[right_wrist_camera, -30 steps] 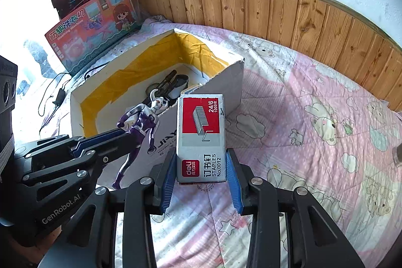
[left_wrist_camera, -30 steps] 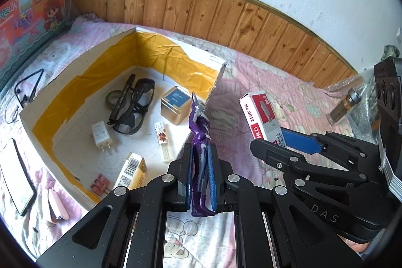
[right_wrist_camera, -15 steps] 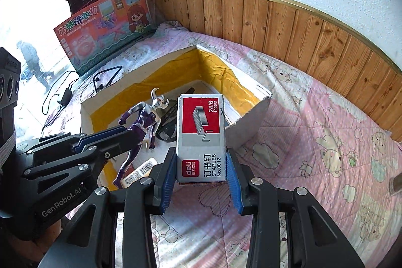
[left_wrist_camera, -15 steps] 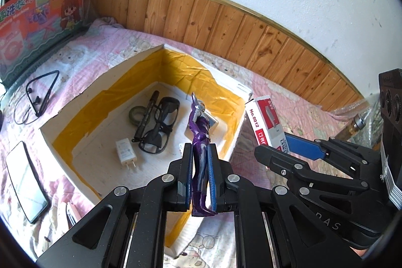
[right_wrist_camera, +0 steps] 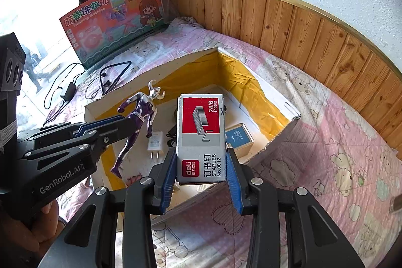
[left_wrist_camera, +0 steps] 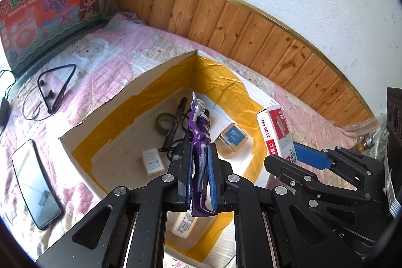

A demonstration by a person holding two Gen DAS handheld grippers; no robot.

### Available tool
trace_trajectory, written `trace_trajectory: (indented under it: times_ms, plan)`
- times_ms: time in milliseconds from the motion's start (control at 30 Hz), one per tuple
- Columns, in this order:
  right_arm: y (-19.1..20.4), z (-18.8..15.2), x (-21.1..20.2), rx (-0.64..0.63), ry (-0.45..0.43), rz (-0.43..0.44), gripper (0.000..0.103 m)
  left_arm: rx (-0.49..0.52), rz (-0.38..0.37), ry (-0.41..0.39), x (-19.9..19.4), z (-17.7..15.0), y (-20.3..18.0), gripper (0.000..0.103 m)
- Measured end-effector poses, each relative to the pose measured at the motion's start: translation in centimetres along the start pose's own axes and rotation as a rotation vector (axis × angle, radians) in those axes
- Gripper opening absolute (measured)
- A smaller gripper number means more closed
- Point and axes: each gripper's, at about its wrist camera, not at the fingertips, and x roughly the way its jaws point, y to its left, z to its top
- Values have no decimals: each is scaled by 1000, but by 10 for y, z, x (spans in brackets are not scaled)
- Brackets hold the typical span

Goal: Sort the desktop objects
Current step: 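Carry the action figure and staples box with both tools over the box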

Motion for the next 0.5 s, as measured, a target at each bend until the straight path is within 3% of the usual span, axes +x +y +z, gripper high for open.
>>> trace_trajectory:
  times_ms: [500]
  plan:
    - [1, 20, 42, -37, 67, 8, 39, -39, 80, 34, 26, 15, 31, 10]
